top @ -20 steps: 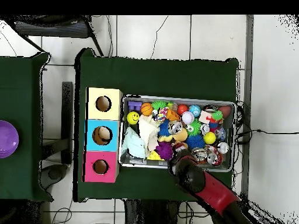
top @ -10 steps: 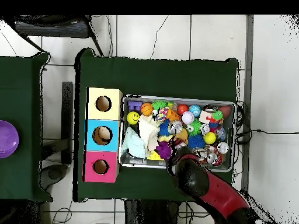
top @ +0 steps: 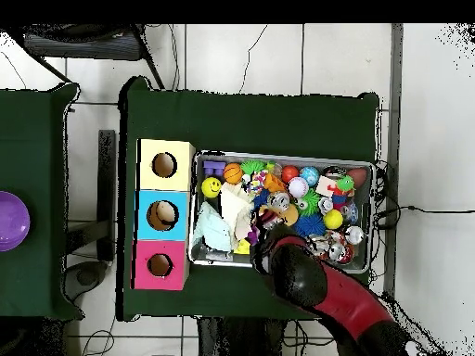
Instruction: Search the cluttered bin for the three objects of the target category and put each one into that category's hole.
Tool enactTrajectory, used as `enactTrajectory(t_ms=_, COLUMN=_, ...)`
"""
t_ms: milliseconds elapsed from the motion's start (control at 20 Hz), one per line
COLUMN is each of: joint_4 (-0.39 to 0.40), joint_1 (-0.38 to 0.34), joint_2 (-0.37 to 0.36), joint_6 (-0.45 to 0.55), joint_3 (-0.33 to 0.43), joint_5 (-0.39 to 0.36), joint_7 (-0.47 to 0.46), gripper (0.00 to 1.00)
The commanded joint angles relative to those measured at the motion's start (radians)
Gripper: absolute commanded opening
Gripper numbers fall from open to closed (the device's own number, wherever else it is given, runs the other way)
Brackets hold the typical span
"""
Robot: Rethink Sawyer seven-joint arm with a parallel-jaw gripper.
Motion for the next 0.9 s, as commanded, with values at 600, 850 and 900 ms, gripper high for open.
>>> enactTrajectory(t_ms=600, joint_4=0.157, joint_1=0.019, joint_2=-0.137, joint_6=0.207, joint_3=0.383, joint_5=0.278, joint_7=0.282, gripper=0.0)
enactTrajectory(t_ms=850, joint_4=0.201, joint_1=0.014, joint_2=-0.161, joint_6=0.214, joint_3=0.462, joint_5=0.344, joint_7=0.301, gripper=0.0)
enactTrajectory(t_ms=900, joint_4=0.208, joint_1=0.011, joint_2=-0.164, joint_6=0.214, joint_3=0.48, joint_5=0.355, joint_7=0.305, gripper=0.0)
